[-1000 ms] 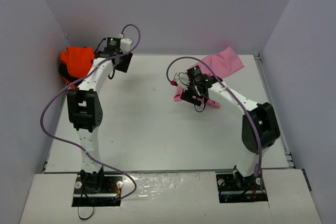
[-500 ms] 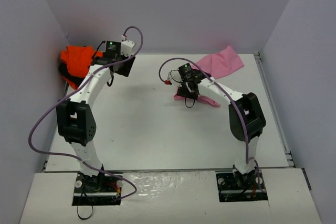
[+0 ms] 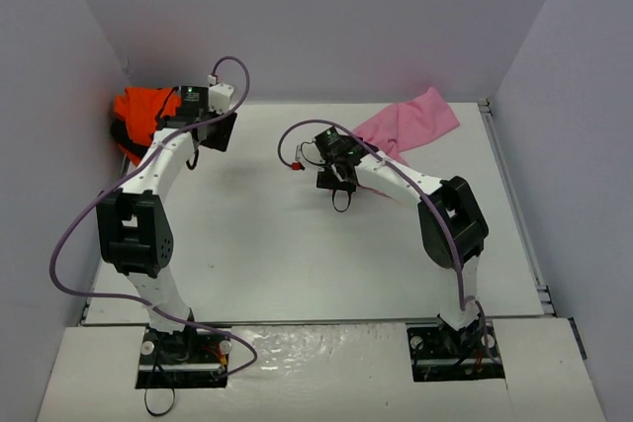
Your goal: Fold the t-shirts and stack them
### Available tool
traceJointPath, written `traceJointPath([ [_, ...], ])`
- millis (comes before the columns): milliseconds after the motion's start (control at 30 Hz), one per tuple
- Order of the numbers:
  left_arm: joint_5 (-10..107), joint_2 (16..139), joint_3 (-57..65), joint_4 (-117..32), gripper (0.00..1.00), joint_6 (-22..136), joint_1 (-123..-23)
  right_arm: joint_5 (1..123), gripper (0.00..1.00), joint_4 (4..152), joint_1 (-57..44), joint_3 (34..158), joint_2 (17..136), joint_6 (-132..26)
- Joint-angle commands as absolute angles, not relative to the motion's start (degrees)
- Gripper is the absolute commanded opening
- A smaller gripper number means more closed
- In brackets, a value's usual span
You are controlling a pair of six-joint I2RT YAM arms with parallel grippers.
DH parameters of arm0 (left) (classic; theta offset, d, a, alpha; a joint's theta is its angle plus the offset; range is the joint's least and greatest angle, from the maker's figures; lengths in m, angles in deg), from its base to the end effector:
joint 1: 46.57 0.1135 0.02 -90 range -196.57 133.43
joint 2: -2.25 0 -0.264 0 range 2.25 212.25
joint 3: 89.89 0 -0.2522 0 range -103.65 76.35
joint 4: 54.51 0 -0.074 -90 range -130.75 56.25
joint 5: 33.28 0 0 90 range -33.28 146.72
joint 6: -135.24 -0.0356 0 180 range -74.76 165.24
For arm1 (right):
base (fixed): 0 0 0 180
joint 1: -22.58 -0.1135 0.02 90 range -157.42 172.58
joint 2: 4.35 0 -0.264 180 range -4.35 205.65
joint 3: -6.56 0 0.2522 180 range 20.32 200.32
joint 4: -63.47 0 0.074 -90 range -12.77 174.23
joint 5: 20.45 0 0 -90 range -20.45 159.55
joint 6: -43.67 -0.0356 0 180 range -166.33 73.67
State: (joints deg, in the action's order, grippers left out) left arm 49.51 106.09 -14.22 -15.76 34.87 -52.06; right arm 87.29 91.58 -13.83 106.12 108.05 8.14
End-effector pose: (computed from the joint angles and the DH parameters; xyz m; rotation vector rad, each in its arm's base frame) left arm 0.4188 -0.0447 0.3043 0.3756 2.2022 -0.0945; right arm 0.3670 0.2572 0.2308 -1.5187 1.7246 -0.5174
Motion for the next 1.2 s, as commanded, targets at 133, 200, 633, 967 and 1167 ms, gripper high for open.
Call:
traceJointPath([
  [133,48.64,100.42,-14.26,-19.75,0.51,35.05,-52.28,88.00,0.84,90.83,-14.50,109.32,111.75,8.18],
  [200,48.70,100.42,-14.07,-19.81,0.51,35.02,-52.26,87.84,0.84,90.49,-14.32,110.11,113.03,8.38],
  [633,48.54,103.32,-16.20,-17.46,0.50,34.34,-52.19,88.54,0.17,89.54,-10.92,120.77,123.97,11.42],
  [967,47.17,104.06,-17.39,-17.46,0.50,34.99,-52.12,95.24,0.00,82.97,-10.01,122.30,120.03,9.07],
  [1167,42.57,103.72,-19.27,-16.73,0.50,36.35,-53.44,107.17,0.00,62.15,-10.02,122.82,111.73,2.61],
])
